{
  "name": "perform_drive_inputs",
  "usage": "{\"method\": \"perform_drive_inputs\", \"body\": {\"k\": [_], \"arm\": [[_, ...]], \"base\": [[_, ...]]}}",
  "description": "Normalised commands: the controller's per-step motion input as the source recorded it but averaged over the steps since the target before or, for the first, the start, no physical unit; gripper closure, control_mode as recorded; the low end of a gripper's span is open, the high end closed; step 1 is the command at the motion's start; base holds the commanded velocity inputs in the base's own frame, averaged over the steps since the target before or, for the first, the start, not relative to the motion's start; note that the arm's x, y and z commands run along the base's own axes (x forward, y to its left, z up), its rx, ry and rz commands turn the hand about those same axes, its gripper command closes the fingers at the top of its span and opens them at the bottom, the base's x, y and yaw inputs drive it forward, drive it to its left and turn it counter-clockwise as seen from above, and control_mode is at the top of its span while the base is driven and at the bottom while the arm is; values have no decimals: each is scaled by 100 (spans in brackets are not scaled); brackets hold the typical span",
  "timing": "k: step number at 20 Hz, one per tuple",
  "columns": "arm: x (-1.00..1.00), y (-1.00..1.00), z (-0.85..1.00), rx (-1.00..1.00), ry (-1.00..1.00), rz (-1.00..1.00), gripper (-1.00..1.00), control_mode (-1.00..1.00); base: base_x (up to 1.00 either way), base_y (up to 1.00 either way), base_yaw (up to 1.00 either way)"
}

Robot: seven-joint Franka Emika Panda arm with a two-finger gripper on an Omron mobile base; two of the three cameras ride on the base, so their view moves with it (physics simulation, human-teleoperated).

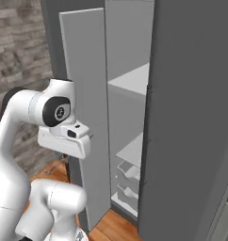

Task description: Store the kebab skewer in the freezer for long-term storage. Close the freezer door after placing the cooked food.

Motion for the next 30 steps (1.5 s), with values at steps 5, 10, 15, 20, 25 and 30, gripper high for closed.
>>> {"method": "perform_drive_inputs", "body": {"k": [5, 10, 15, 20, 25, 30], "arm": [[0, 0, 0, 0, 0, 0, 100, 100], [0, 0, 0, 0, 0, 0, 100, 100], [0, 0, 0, 0, 0, 0, 100, 100], [0, 0, 0, 0, 0, 0, 100, 100], [0, 0, 0, 0, 0, 0, 100, 100], [0, 0, 0, 0, 0, 0, 100, 100]], "base": [[43, 0, -35], [32, 0, -23], [62, 6, -9], [53, 4, 0], [27, 19, 0], [15, 36, 0]]}}
